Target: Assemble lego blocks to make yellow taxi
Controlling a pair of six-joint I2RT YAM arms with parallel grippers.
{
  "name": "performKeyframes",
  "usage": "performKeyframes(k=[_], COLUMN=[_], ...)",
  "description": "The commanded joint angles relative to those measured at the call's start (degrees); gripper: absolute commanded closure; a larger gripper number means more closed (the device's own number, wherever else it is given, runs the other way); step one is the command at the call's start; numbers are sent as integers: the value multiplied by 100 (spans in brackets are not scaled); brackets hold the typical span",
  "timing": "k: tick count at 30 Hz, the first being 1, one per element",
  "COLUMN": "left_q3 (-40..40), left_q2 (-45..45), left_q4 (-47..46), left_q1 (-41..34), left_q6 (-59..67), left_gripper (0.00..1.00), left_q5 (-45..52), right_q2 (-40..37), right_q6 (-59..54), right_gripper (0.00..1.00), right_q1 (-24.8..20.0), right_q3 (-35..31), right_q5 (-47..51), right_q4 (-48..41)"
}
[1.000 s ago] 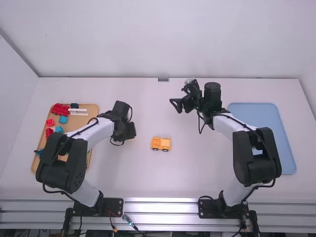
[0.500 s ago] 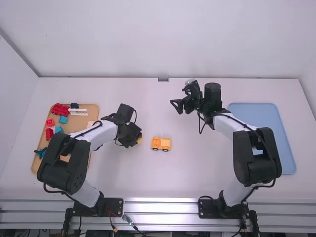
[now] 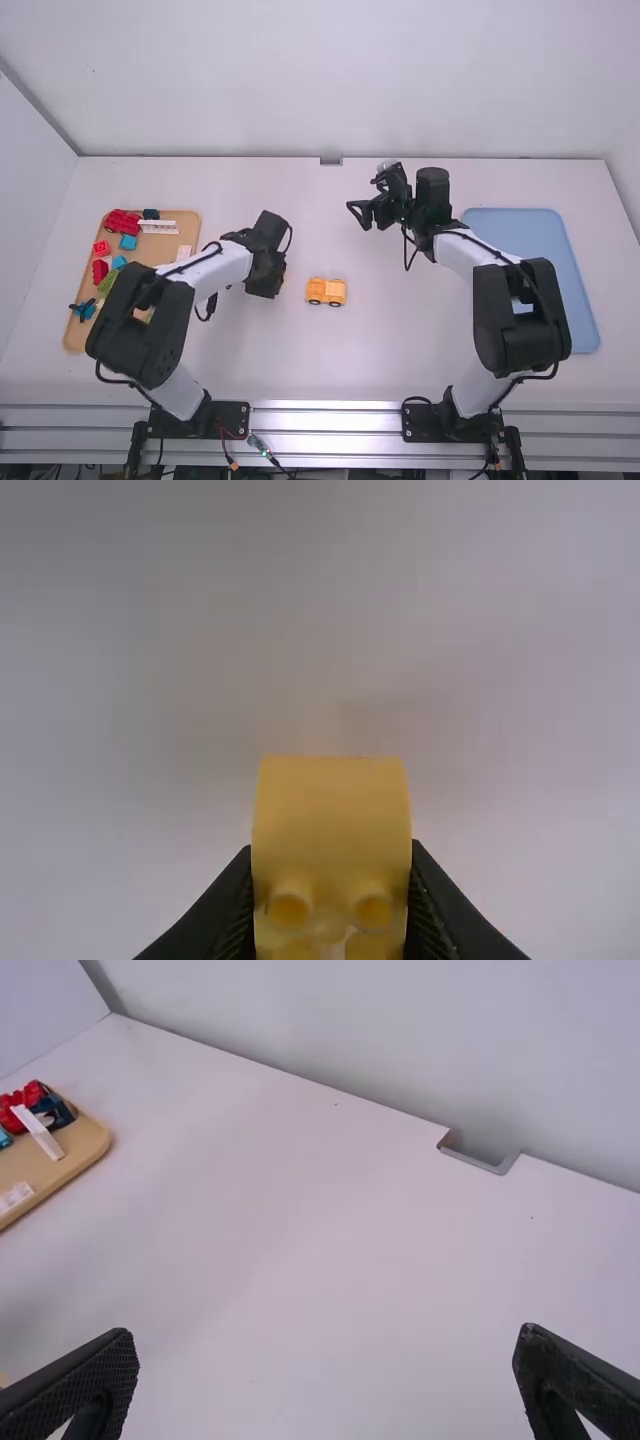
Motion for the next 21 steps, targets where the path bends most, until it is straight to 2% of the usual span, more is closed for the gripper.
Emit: performKeyframes(k=[1,11,17,19,21], left_q3=[133,417,417,417,417], left_q2=[286,444,623,675,721], left_q4=[-61,-321,-317,-260,-225], left_q1=[-9,-17,-22,-13,-13], left_q6=[-385,-713,-898,-898,-876], left_gripper=[98,97,98,93,80], left_q5=[-37,-9,369,299,282], right_q2=[2,2,2,2,2], right_q6=[20,20,20,17,20], right_gripper=[1,1,1,1,1], right_q1=[35,33,33,28,28], right_q3=[157,157,157,157,157], right_q5=[-13,-13,-11,-9,-11], right_q4=[-9,-35,-66,-103,-118])
